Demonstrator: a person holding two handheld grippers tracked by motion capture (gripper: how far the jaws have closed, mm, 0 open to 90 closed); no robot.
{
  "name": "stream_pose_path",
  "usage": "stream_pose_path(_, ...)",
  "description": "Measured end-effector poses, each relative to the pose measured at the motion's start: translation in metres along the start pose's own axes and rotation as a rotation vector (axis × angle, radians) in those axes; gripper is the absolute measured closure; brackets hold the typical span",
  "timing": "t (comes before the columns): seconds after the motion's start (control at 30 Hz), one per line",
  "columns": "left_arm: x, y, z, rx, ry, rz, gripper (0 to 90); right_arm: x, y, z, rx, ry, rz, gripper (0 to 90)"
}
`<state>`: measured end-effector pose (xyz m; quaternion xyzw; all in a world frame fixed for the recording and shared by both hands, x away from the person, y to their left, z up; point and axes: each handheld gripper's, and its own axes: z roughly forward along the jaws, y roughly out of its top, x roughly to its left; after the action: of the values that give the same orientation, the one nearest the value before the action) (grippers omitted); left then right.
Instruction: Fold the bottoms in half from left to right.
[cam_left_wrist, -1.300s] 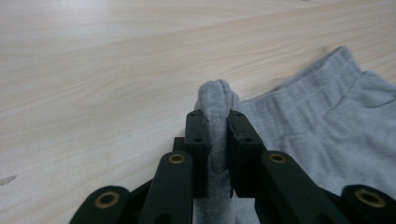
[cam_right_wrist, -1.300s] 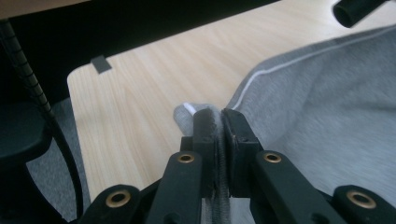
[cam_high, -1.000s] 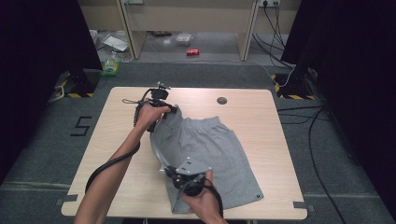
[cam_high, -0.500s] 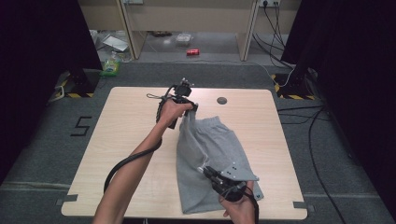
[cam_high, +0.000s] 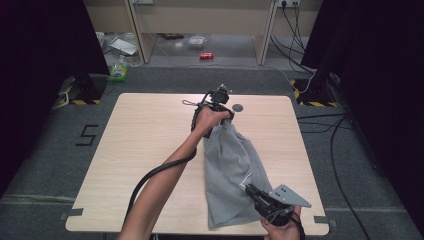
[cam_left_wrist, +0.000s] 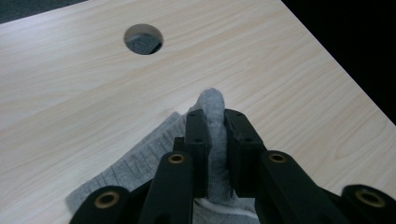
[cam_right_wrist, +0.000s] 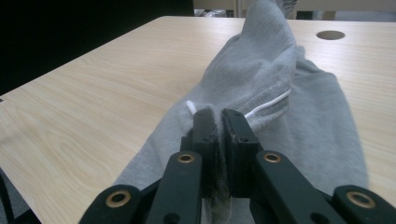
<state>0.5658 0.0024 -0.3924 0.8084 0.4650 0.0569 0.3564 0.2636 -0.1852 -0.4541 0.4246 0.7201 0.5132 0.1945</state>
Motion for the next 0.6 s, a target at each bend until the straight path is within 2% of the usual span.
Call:
stream_pose_path(0.1, -0.005, 0.0, 0.009, -0.008, -0.003, 0.0, 77.1, -0.005, -0.004, -0.006, 0.002, -0.016, 0.011, 84.8)
stream_pose_path(0.17, -0.007, 0.001, 0.012, -0.052, -0.023, -0.019, 70.9, -0.009, -0.006, -0.008, 0.009, -0.023, 0.02, 84.8)
stream_pose_path(0.2, -0.007, 0.001, 0.013, -0.055, -0.027, -0.031, 67.1, -0.01, -0.007, -0.009, 0.009, -0.025, 0.022, 84.7)
stream_pose_path(0.27, -0.008, 0.001, 0.014, -0.052, -0.026, -0.033, 56.1, -0.013, -0.01, -0.01, 0.016, -0.031, 0.025, 84.7)
stream_pose_path(0.3, -0.008, 0.001, 0.014, -0.057, -0.025, -0.032, 53.6, -0.014, -0.011, -0.011, 0.019, -0.035, 0.025, 84.7)
stream_pose_path(0.43, 0.0, -0.002, 0.011, -0.049, -0.016, -0.021, 51.3, -0.022, -0.015, -0.013, 0.021, -0.034, 0.063, 84.7)
stream_pose_path(0.6, 0.017, -0.012, 0.007, -0.016, 0.014, -0.012, 47.0, -0.03, -0.02, -0.019, 0.037, -0.058, 0.073, 84.7)
